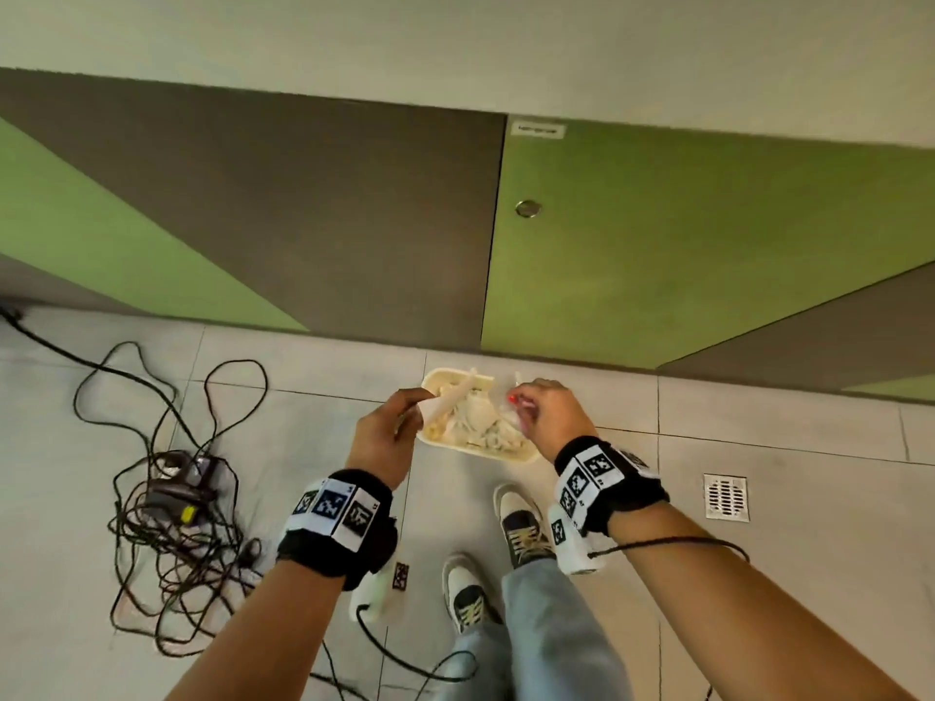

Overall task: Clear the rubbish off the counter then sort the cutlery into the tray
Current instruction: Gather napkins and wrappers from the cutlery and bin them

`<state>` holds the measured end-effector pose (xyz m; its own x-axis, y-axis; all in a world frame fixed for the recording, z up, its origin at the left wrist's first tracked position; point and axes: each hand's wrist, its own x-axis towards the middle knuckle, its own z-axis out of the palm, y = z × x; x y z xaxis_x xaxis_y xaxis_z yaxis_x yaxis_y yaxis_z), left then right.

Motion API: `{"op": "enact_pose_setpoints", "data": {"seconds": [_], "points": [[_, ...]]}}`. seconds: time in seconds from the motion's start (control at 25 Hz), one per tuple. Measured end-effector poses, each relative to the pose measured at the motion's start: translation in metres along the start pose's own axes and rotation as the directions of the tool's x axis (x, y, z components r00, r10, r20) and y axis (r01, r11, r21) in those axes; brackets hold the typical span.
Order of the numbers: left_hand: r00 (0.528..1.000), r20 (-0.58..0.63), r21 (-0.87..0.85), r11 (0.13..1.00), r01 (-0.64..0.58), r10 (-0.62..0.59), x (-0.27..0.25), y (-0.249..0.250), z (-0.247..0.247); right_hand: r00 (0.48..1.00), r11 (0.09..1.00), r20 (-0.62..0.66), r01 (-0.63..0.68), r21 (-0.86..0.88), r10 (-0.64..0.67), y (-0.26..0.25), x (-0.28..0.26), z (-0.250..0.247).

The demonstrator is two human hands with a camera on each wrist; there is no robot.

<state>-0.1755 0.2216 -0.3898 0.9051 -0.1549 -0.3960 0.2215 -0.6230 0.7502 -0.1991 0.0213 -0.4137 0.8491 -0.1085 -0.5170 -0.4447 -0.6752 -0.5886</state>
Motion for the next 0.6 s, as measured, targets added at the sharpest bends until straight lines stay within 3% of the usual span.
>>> {"op": "enact_pose_setpoints", "data": {"seconds": [0.24, 0.44, 0.52, 0.6], "points": [[0.973, 0.105, 0.115, 0.975, 0.191, -0.203, 0.082, -0.102, 0.073, 0.982, 0.996, 0.189, -0.011, -0.087, 0.027, 0.062, 0.104, 0.100], [0.947, 0.166, 0.201, 0.950, 0.240, -0.275, 0.128, -0.139, 0.117, 0.976, 0.974, 0.197, -0.047, -0.223, 0.092, 0.096, 0.164, 0.143], [0.938, 0.191, 0.269, 0.935, 0.232, -0.288, 0.142, -0.145, 0.130, 0.947, 0.929, 0.287, -0.027, -0.368, 0.141, 0.105, 0.177, 0.155], [0.912, 0.273, 0.357, 0.912, 0.201, -0.308, 0.147, -0.148, 0.139, 0.882, 0.848, 0.409, 0.022, -0.530, 0.233, 0.115, 0.181, 0.165]]}}
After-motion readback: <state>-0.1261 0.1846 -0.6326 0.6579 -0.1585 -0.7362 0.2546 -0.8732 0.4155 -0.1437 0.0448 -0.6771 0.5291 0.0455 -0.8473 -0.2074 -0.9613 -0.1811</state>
